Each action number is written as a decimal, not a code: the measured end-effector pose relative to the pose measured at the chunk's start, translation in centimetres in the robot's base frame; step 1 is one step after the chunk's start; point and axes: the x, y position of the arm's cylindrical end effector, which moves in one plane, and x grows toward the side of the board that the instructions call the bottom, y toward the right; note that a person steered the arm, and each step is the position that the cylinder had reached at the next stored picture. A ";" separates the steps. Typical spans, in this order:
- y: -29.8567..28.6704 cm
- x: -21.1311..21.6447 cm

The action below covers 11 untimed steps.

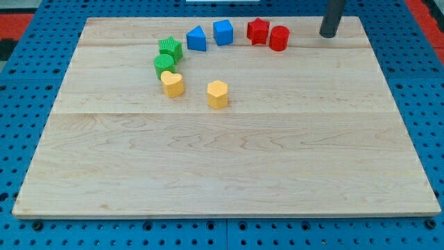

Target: Move the red star above the yellow hexagon

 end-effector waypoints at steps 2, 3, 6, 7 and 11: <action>0.4 9.8; -1.9 15.7; 5.2 1.4; 1.8 -5.3; -16.9 0.4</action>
